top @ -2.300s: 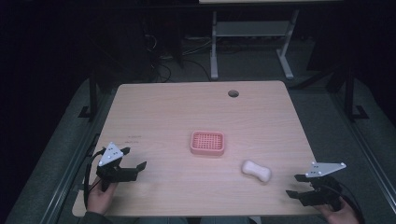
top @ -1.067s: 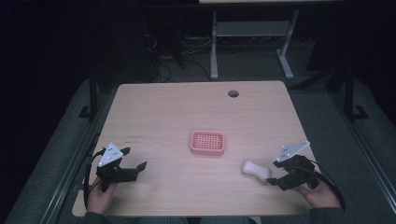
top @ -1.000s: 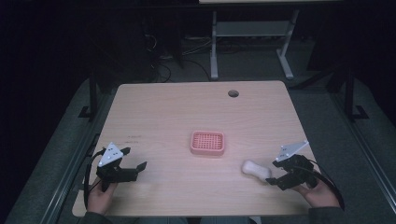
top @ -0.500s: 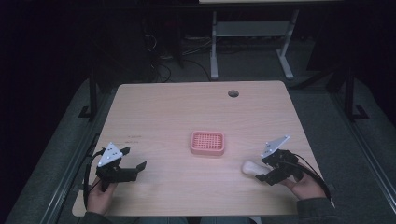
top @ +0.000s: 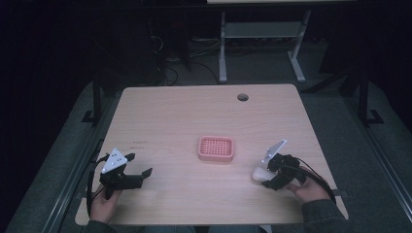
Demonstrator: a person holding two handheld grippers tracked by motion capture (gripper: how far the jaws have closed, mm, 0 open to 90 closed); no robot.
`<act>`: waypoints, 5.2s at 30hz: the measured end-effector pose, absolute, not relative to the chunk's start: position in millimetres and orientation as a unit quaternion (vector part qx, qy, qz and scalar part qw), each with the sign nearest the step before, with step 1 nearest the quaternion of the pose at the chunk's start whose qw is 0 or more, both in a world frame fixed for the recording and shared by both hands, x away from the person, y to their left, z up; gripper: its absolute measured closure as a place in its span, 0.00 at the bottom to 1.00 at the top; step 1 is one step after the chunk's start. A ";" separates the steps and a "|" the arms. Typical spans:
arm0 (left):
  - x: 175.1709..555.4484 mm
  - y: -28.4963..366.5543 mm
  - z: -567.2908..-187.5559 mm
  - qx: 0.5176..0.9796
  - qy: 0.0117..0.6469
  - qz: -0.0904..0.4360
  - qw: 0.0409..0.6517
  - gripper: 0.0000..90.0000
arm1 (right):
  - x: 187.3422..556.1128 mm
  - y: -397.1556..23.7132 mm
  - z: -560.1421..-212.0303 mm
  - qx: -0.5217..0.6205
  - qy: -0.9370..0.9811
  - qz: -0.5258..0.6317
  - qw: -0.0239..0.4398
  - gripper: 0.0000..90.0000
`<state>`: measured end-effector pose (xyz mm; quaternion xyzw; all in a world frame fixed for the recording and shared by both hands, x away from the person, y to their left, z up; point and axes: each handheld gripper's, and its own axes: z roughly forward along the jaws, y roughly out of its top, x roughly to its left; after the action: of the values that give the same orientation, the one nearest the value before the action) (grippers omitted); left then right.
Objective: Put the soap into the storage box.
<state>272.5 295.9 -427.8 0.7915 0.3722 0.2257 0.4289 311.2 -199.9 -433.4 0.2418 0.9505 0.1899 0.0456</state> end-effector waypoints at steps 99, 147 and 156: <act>271.6 298.4 -425.4 0.786 0.377 0.224 0.436 0.16 | 367.4 -149.7 -381.8 0.181 0.962 0.201 0.047 0.54; 271.7 299.5 -424.4 0.781 0.379 0.225 0.442 0.16 | 407.4 -93.9 -361.3 0.140 0.968 0.202 0.044 0.54; 271.7 299.8 -424.2 0.781 0.379 0.224 0.443 0.16 | 414.0 -79.5 -359.7 0.129 0.972 0.193 0.045 0.54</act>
<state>271.7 299.8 -424.2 0.7808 0.3791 0.2242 0.4432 414.0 -79.5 -359.7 0.1292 0.9715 0.1934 0.0446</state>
